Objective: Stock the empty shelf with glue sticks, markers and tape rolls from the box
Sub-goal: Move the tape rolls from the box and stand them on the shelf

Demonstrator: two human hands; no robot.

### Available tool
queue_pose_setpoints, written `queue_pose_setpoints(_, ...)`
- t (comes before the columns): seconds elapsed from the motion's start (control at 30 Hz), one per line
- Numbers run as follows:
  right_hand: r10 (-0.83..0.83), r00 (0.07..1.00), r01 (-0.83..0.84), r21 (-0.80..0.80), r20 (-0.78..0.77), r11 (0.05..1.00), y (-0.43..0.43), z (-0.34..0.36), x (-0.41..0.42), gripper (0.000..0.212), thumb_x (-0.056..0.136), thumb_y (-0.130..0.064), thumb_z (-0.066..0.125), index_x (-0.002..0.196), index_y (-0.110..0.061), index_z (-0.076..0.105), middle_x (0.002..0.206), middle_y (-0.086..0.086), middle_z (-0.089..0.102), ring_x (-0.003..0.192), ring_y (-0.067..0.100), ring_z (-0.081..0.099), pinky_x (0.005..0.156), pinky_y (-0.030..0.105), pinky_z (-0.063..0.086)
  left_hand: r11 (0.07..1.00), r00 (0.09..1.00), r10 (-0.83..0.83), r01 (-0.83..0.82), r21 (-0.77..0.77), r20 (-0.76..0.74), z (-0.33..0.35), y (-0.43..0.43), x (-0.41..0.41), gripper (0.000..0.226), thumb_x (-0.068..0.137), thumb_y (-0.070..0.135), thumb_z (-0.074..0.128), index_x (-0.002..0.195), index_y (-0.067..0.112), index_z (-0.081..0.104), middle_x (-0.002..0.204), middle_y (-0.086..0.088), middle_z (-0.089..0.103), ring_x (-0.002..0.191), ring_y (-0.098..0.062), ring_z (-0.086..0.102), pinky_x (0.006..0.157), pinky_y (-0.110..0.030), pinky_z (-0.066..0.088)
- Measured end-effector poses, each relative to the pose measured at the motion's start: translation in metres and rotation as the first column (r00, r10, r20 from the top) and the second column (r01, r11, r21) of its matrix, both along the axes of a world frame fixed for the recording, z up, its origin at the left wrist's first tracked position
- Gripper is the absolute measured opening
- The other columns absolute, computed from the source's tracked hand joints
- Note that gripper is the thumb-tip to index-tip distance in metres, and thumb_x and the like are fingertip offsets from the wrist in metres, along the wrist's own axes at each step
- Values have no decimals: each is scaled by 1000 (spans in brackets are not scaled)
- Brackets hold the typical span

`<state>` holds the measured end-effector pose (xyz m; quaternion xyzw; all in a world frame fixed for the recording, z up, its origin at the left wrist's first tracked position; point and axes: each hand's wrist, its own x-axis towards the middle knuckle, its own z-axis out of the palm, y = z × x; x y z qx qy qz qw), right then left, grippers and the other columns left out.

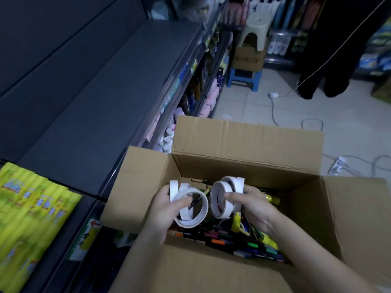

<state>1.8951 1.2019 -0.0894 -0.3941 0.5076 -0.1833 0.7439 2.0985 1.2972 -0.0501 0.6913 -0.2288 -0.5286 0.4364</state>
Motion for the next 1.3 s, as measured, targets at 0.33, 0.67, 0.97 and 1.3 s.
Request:
queue_pose_setpoints(0.33,81,997,-81,22,-10,996,14,19,-18,22,87,-3,61,108,4,65,106,25,68,91,35,65,85,45,49,951,962,-266,271,-150,54,28,-1,-16,43,75,17,70,115,26,59,103,-4,70,97,-19,66,81,-29,51)
queue_pose_setpoints(0.67,-118,983,115,-30,-142,993,2,27,-33,44,66,-18,79,104,-4,64,98,18,70,92,33,67,85,47,54,864,730,-403,502,-33,552,41,-12,-33,46,79,30,73,113,43,47,100,9,63,89,-6,61,77,-27,50)
queue_pose_setpoints(0.97,-173,979,172,20,105,985,-2,57,-40,39,75,-4,74,112,4,63,107,24,68,93,35,65,80,44,52,978,995,-100,103,-183,27,47,-17,-32,29,76,0,73,101,7,60,86,-11,68,76,-18,67,72,-32,50)
queue_pose_setpoints(1.3,-61,970,59,15,234,998,21,79,-23,34,80,-1,67,113,5,63,105,24,69,91,32,66,77,38,53,965,988,131,-147,-219,-87,51,6,-48,28,71,6,73,98,7,67,92,-19,70,83,-28,67,78,-38,49)
